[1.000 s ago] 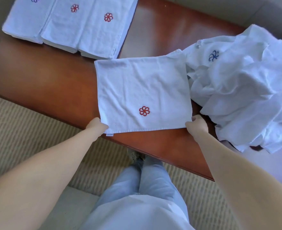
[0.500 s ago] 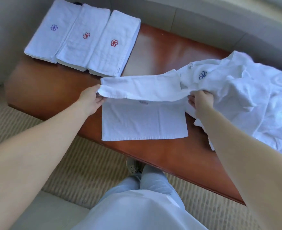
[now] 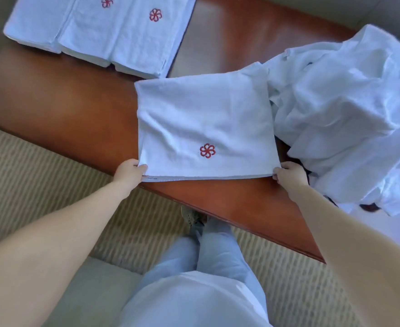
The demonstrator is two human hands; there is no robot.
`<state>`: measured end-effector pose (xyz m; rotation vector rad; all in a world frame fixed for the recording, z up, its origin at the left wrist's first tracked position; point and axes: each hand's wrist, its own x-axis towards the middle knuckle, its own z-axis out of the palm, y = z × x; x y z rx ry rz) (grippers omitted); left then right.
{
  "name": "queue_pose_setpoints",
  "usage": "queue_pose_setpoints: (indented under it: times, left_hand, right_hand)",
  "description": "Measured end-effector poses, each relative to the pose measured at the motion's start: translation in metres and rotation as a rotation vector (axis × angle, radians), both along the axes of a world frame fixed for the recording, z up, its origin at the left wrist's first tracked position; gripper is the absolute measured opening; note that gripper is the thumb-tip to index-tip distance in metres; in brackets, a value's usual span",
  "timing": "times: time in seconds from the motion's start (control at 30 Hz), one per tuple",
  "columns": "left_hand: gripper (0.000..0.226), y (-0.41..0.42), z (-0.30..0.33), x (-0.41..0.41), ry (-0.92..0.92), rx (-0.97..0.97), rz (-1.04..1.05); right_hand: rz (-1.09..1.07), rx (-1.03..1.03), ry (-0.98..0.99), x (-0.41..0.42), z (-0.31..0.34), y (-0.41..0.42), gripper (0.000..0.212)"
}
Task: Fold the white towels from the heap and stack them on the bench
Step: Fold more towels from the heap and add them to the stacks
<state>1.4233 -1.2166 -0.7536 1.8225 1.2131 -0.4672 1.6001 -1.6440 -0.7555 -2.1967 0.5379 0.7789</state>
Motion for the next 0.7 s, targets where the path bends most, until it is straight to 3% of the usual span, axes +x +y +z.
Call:
queue_pose_setpoints:
  times: [0.27,0.5,0.6,0.7]
  left_hand:
    - [0.026,-0.006,-0.004,-0.011,0.035,0.108,-0.125]
    - [0.019,-0.015,-0.009,-0.023,0.068,0.315,-0.151]
    - [0.011,-0.015,-0.009,-0.021,0.074,0.282,-0.117]
    - [0.019,-0.013,-0.009,-0.017,0.027,0.177,-0.127]
  right_hand:
    - [0.129,-0.146,-0.074,-0.007,-0.007,0.001,0.021]
    - [0.193,-0.192,-0.126,-0.014,-0.013,0.005,0.026]
    - [0.165,-0.134,-0.104,-0.011,-0.009,0.009,0.017]
    - [0.126,-0.080,-0.070,-0.008,-0.006,0.010,0.006]
